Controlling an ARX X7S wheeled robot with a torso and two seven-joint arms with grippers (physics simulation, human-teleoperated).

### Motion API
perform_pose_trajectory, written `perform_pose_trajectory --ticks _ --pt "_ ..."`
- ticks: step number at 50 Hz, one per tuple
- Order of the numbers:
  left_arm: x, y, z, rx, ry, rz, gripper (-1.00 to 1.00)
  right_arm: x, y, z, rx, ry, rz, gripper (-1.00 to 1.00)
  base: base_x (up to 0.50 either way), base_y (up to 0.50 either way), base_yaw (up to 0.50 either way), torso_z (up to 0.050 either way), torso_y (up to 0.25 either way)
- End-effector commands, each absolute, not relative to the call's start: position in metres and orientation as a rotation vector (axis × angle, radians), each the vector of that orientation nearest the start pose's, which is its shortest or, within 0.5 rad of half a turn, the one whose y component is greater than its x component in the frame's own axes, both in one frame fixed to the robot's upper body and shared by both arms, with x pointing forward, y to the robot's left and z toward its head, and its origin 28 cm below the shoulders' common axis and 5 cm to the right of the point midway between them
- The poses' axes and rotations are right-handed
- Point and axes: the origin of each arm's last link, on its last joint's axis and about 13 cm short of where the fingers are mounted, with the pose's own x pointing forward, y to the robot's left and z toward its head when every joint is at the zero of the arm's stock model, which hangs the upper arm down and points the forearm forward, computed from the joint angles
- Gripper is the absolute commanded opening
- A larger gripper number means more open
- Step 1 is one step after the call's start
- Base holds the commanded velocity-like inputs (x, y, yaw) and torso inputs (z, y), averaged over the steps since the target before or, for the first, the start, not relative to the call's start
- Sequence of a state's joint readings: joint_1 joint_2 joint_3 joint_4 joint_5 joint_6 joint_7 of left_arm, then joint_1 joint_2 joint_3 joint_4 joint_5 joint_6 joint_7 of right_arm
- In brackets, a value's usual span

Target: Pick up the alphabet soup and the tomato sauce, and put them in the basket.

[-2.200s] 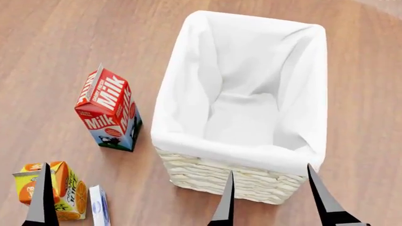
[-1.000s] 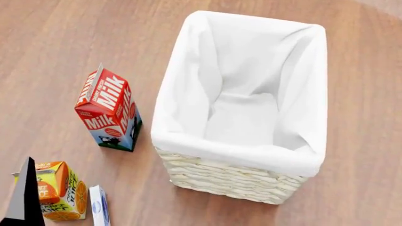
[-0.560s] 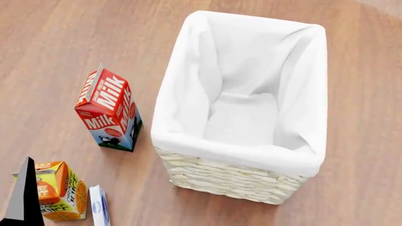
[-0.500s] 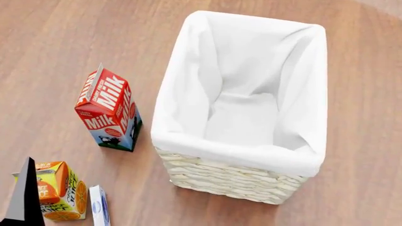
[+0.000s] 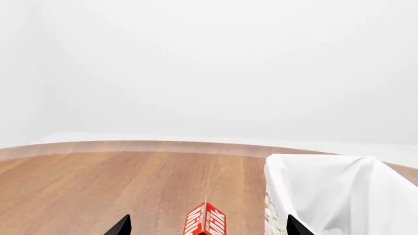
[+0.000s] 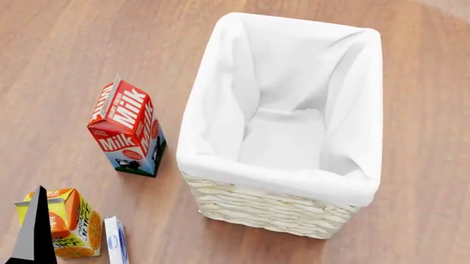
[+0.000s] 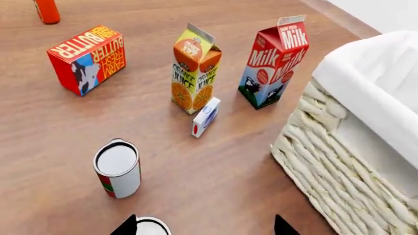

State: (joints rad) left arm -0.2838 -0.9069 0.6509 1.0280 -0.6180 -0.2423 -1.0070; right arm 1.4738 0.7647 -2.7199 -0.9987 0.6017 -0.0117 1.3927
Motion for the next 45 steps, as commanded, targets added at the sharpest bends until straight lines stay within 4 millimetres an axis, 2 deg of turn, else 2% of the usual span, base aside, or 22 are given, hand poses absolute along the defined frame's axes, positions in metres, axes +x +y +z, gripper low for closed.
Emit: perform_pose_trajectory --ticks 1,45 --pt "0.134 0.204 0.183 0.018 -0.383 -0.095 1.0 0.071 -0.107 0.133 -0.509 0.152 0.735 1.0 0.0 0.0 0.0 0.0 0.0" --pt "0.134 0.203 0.183 0.018 -0.382 -0.102 1.0 0.072 -0.085 0.101 -0.526 0.197 0.838 1.0 0.0 0.0 0.0 0.0 0.0"
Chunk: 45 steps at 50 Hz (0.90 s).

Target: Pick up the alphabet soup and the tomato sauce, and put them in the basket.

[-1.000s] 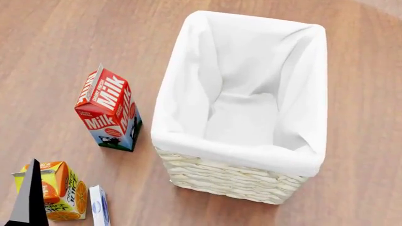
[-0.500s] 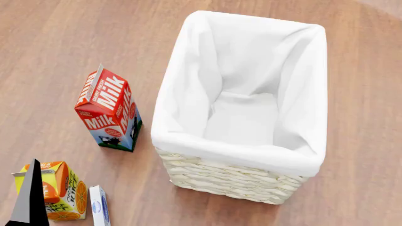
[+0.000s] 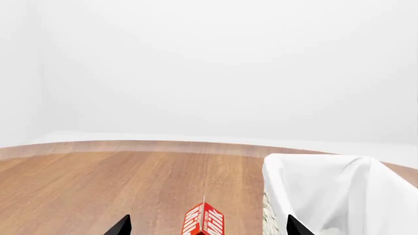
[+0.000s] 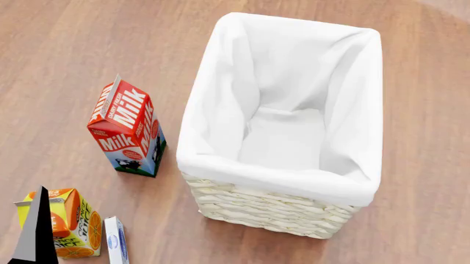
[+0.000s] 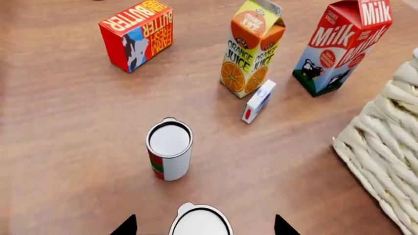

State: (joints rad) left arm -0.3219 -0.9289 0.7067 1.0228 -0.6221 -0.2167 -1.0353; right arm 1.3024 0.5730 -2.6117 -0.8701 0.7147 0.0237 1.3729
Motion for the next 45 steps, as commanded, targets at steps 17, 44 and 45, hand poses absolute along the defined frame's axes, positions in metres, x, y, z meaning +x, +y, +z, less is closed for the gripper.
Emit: perform_pose_trajectory --ticks 17,44,45 --pt "0.134 0.203 0.183 0.019 -0.381 -0.102 1.0 0.078 -0.085 0.08 -0.522 0.271 0.811 1.0 0.0 0.0 0.0 0.0 0.0" --pt "0.134 0.204 0.182 0.017 -0.381 -0.103 1.0 0.09 -0.083 0.061 -0.512 0.301 0.791 1.0 0.0 0.0 0.0 0.0 0.0" --pt "0.135 0.204 0.182 0.017 -0.381 -0.102 1.0 0.091 -0.082 0.06 -0.512 0.302 0.79 1.0 0.0 0.0 0.0 0.0 0.0"
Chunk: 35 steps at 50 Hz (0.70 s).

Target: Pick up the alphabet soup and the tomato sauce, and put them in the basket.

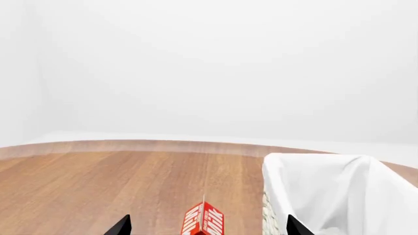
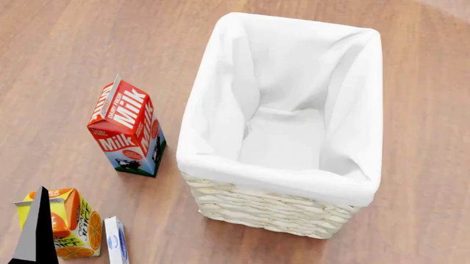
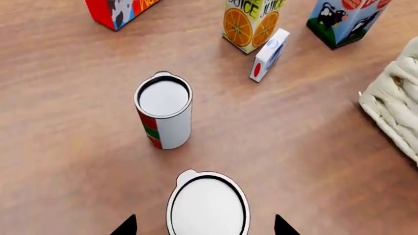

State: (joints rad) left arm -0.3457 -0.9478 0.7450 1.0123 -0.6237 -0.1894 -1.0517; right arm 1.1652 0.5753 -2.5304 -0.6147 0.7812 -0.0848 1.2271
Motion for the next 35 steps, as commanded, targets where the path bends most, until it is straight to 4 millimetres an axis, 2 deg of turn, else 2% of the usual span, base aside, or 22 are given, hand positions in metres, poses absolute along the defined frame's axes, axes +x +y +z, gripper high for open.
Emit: perform_pose_trajectory --ticks 1,35 --pt "0.135 0.204 0.181 0.017 -0.38 -0.103 1.0 0.092 -0.082 0.059 -0.51 0.303 0.79 1.0 0.0 0.0 0.0 0.0 0.0" --pt "0.135 0.203 0.182 0.02 -0.376 -0.111 1.0 0.114 -0.078 0.033 -0.483 0.352 0.786 1.0 0.0 0.0 0.0 0.0 0.0"
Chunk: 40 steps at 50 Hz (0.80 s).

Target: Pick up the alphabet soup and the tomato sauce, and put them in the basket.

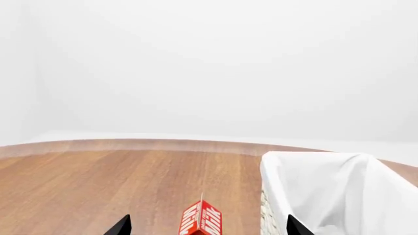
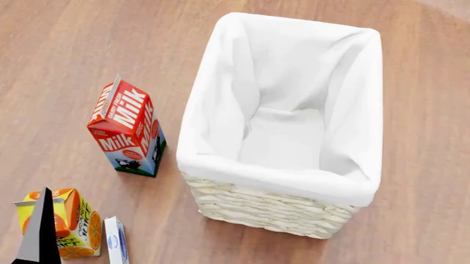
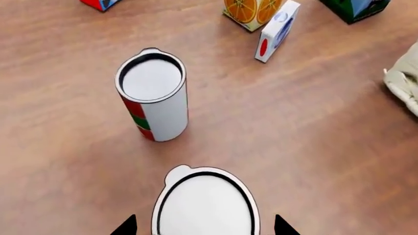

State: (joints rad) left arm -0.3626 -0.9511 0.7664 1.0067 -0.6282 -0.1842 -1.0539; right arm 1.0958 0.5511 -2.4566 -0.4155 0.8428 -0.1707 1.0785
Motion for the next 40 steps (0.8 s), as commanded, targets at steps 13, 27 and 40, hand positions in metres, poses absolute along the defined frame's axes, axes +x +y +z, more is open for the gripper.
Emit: perform_pose_trajectory --ticks 13,27,40 --pt "0.1336 0.2037 0.184 0.02 -0.379 -0.109 1.0 0.1192 -0.0756 0.0262 -0.479 0.363 0.78 1.0 0.0 0.0 0.0 0.0 0.0" --pt "0.1348 0.2043 0.1828 0.02 -0.38 -0.107 1.0 0.1216 -0.0745 0.0243 -0.475 0.365 0.773 1.0 0.0 0.0 0.0 0.0 0.0" --pt "0.1353 0.2037 0.182 0.02 -0.378 -0.11 1.0 0.1199 -0.0743 0.0273 -0.468 0.36 0.769 -1.0 0.0 0.0 0.0 0.0 0.0"
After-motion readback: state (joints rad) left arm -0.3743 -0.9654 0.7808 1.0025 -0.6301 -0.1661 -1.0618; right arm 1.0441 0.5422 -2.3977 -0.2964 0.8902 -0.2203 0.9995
